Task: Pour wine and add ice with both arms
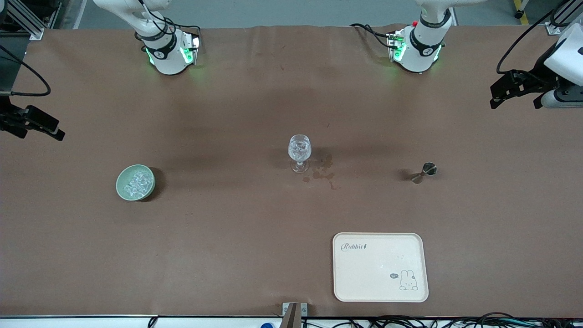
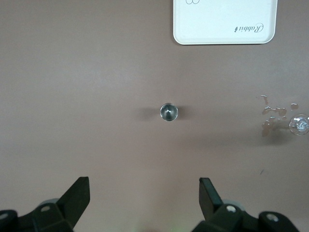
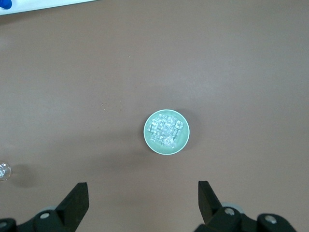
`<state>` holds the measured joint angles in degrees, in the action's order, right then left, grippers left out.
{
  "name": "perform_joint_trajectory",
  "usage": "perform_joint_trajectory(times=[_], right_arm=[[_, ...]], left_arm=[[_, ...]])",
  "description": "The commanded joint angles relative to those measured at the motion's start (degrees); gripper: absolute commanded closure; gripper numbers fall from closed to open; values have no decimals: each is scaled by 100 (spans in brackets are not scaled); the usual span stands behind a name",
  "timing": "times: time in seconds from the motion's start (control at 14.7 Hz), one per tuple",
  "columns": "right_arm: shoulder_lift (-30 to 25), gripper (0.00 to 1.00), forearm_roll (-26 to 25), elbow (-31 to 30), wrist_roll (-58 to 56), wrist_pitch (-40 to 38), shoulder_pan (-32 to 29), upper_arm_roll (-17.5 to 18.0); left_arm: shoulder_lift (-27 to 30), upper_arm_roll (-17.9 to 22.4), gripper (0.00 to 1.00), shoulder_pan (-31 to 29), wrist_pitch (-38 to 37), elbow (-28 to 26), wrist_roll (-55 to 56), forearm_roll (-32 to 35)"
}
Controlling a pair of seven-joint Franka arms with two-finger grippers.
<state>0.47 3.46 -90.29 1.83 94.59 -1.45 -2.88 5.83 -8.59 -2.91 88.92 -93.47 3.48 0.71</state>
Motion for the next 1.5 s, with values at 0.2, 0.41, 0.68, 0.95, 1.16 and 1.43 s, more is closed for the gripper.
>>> perform_joint_trajectory(times=[0.2,0.41,0.68,0.95,1.16,1.43], right_arm=[[-73,0,-29,-32,-24,-55,-4,6],[-73,0,-29,-32,-24,-46,-13,6],[-73,0,-38,-32,2,-3,4,6],[-21,1,-29,-6,55,41,-48,-2],[260,1,-29,-67,55,85,-118,-11],[638,2,-20,-671,55,1128,-145,-11]], left_arm=[[-187,-12,0,-25,-120,346,-66,34],[-504,155,0,-52,-286,655,-93,44],[-759,173,0,-165,-296,638,-102,35],[-1013,173,0,-533,-349,480,56,-114],[-1373,173,0,-894,-331,444,652,-667],[-1734,173,0,-922,115,164,1863,-738]])
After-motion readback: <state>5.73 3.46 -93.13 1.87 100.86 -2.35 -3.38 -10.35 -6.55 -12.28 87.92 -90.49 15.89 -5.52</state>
